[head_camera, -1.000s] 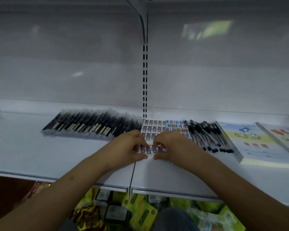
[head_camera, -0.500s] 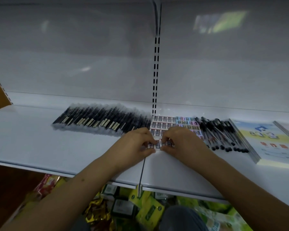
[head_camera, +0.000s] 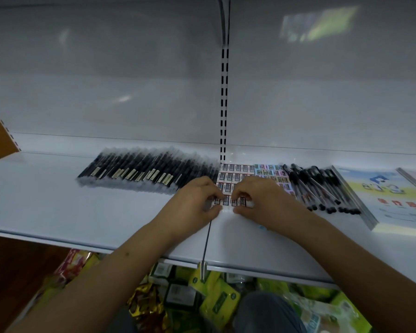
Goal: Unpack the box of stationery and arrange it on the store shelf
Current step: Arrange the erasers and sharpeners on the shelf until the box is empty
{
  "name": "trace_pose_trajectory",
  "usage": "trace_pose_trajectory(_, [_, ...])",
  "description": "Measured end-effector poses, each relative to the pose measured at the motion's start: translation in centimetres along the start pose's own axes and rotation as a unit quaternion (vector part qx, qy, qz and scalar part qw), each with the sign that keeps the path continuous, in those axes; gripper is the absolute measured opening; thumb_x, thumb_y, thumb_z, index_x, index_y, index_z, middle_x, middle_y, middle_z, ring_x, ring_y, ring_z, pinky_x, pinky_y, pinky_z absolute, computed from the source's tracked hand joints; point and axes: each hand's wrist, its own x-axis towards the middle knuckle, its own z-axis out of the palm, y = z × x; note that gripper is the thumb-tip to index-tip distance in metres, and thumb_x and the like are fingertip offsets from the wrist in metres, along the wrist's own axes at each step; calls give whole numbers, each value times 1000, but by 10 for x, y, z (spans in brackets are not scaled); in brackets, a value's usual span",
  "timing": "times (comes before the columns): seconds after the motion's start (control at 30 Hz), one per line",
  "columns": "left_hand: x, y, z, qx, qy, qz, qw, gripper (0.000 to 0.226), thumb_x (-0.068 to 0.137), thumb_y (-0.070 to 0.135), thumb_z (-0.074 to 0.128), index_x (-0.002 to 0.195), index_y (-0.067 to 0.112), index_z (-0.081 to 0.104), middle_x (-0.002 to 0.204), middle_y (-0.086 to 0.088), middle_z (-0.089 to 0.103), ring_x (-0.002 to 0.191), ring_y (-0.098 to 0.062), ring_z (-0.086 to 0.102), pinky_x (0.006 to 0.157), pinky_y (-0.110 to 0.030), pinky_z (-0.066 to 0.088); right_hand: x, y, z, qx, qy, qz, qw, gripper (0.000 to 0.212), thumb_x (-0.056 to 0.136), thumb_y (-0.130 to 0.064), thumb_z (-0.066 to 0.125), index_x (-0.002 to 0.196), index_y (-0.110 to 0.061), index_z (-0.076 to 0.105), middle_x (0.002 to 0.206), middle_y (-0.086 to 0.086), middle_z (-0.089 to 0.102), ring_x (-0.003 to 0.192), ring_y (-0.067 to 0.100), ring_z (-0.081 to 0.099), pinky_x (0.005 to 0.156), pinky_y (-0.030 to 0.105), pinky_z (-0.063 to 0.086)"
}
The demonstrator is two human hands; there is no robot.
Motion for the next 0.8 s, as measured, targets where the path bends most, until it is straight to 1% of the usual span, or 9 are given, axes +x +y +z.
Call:
trace_pose_trajectory(0.1, [3, -3, 1, -5, -2, -11, 1000, 23, 87, 23, 72, 109, 17, 71, 105, 9, 56, 93, 1, 50, 80, 1, 33, 2, 2, 3, -2, 18, 7, 1000, 22, 81, -28, 76, 98, -16, 67, 90, -9, 52, 84, 7, 47, 77, 23, 40])
trace_pose_trajectory(0.17, [4, -4, 1, -6, -7, -15, 1000, 24, 87, 24, 72, 110, 18, 71, 106, 8, 57, 95, -1, 52, 81, 0, 34, 2, 3, 4, -5, 15, 8, 1000, 23, 82, -29, 75, 98, -16, 67, 91, -8, 52, 86, 8, 46, 80, 24, 42])
trace_pose_trajectory(0.3, [-6, -1, -11, -16, -3, -28, 999, 34, 90, 34, 68, 122, 24, 64, 113, 13, 53, 105, 0, 49, 87, -4, 34, 0, 1, 2, -29, 15, 12, 999, 32, 85, -37, 72, 108, -15, 66, 104, -1, 59, 97, 12, 49, 89, 30, 45])
trace_pose_trajectory(0.43, [-67, -10, -54, -6, 75, -86, 993, 37, 94, 41, 60, 128, 28, 60, 122, 13, 52, 112, -3, 50, 95, -19, 39, 15, -31, -9, 11, 68, 13, 998, 45, 91, -46, 57, 122, -14, 60, 120, 3, 58, 112, 20, 51, 96, 31, 41])
trace_pose_trajectory(0.53, [-154, -31, -99, 46, 134, -180, 973, 33, 94, 42, 56, 123, 28, 61, 118, 14, 52, 106, -7, 55, 92, -27, 46, 38, -85, -2, 50, 70, -35, 996, 46, 97, -46, 51, 133, -17, 53, 132, 1, 53, 122, 18, 46, 102, 29, 36])
trace_pose_trajectory(0.6, [-220, -44, -133, 120, 165, -254, 945, 31, 93, 41, 56, 119, 27, 64, 115, 11, 53, 101, -10, 56, 90, -28, 46, 53, -138, 18, 84, 60, -81, 991, 50, 97, -48, 48, 139, -20, 47, 140, -3, 47, 129, 15, 41, 107, 27, 33])
trace_pose_trajectory(0.67, [-291, -51, -169, 195, 175, -345, 901, 29, 93, 38, 57, 118, 26, 65, 115, 6, 55, 105, -13, 52, 91, -30, 44, 64, -201, 48, 114, 36, -139, 983, 52, 98, -48, 46, 141, -19, 45, 144, -2, 44, 131, 15, 39, 108, 28, 33])
trace_pose_trajectory(0.73, [-362, -48, -202, 234, 176, -450, 843, 25, 96, 34, 58, 119, 26, 65, 118, 3, 55, 109, -17, 51, 92, -36, 46, 71, -270, 84, 146, -4, -215, 966, 50, 100, -47, 42, 139, -17, 47, 140, 1, 48, 127, 19, 44, 105, 35, 40])
trace_pose_trajectory(0.8, [-429, -43, -227, 259, 185, -549, 772, 25, 96, 32, 56, 118, 24, 65, 117, 1, 57, 109, -20, 53, 90, -38, 48, 72, -342, 119, 175, -55, -278, 943, 49, 100, -47, 39, 139, -18, 47, 139, 1, 48, 125, 18, 47, 103, 38, 43])
